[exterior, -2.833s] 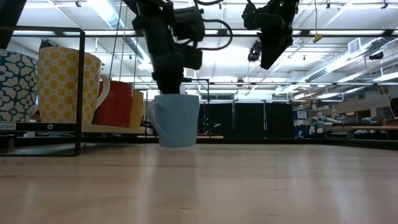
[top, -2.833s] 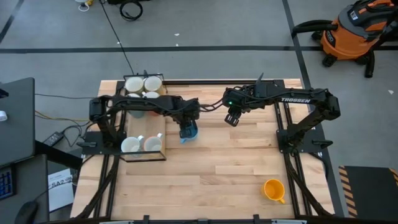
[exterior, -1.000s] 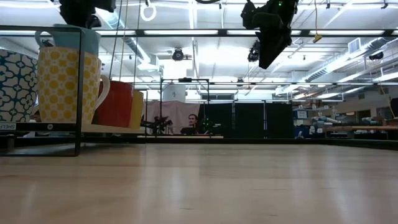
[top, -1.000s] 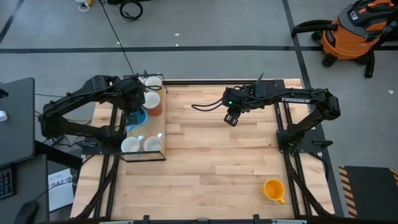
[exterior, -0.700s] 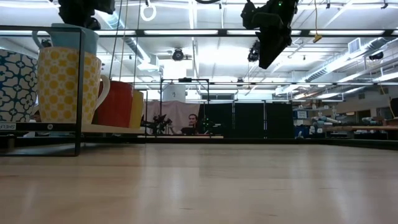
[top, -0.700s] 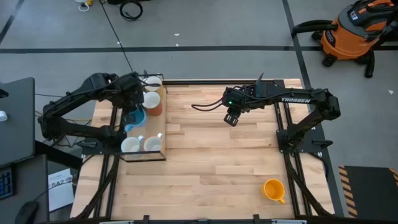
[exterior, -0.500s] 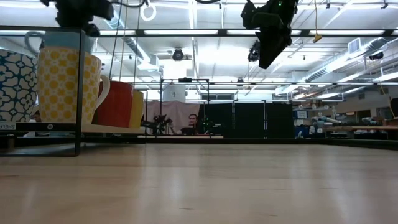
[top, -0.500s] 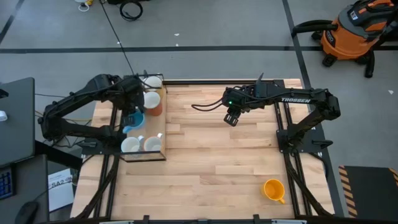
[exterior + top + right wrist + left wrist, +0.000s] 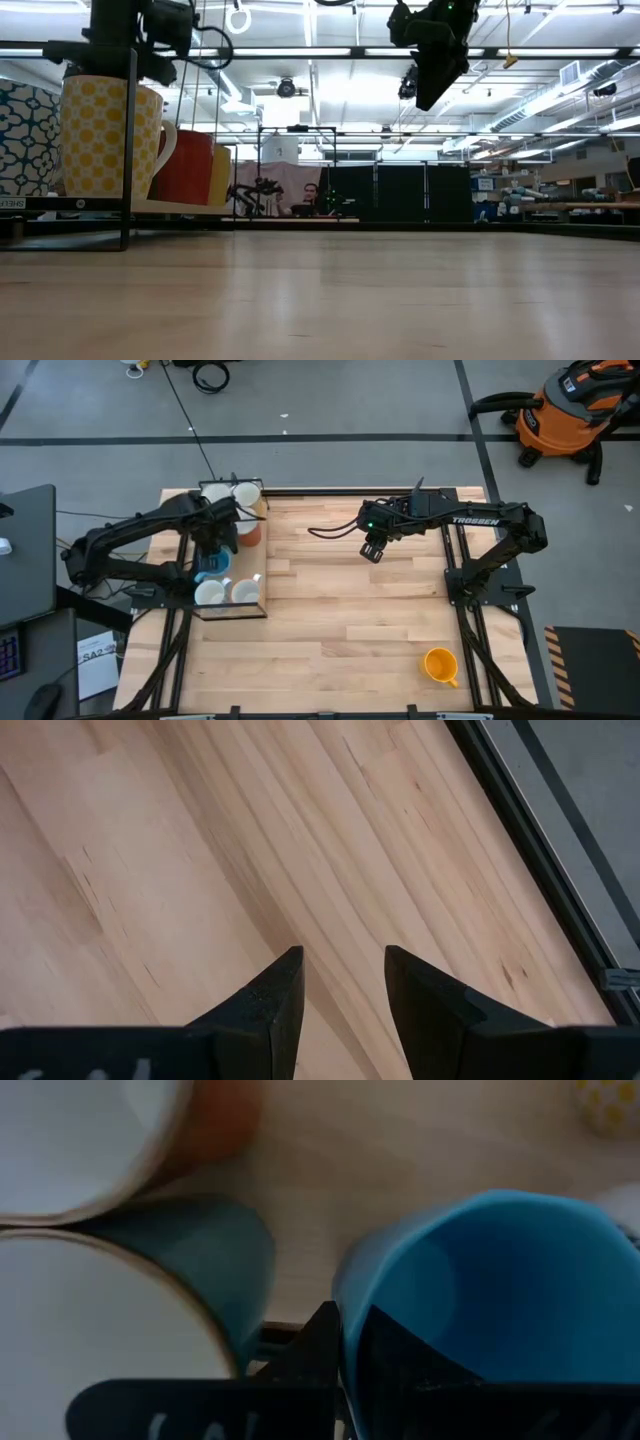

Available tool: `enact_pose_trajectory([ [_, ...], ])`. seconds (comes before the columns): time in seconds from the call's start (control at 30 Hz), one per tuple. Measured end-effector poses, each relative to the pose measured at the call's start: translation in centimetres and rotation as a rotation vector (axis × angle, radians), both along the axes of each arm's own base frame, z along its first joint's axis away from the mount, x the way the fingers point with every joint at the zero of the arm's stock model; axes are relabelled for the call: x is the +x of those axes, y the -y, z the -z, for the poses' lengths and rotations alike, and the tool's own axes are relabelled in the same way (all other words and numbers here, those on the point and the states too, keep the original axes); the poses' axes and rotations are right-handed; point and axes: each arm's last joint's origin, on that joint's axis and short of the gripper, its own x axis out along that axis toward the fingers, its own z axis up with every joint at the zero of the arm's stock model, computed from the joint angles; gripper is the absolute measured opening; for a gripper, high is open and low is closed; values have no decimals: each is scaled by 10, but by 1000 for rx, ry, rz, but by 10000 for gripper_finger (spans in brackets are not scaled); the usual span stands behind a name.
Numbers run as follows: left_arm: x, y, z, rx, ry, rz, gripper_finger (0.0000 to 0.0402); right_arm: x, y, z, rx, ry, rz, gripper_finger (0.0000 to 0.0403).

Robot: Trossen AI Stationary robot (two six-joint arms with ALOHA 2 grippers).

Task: Place coffee mugs
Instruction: Put the blue mug on the shelf

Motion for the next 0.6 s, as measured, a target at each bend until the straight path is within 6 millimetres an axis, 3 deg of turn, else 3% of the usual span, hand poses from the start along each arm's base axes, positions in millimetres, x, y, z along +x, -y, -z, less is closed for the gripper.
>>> enact_pose_trajectory([
  [0.23,0,0,16,-6,-13,19,33,0,0,0,0,1,0,146],
  [0.6,3,-2,17,12,18,18,36,0,0,0,0,1,0,146],
])
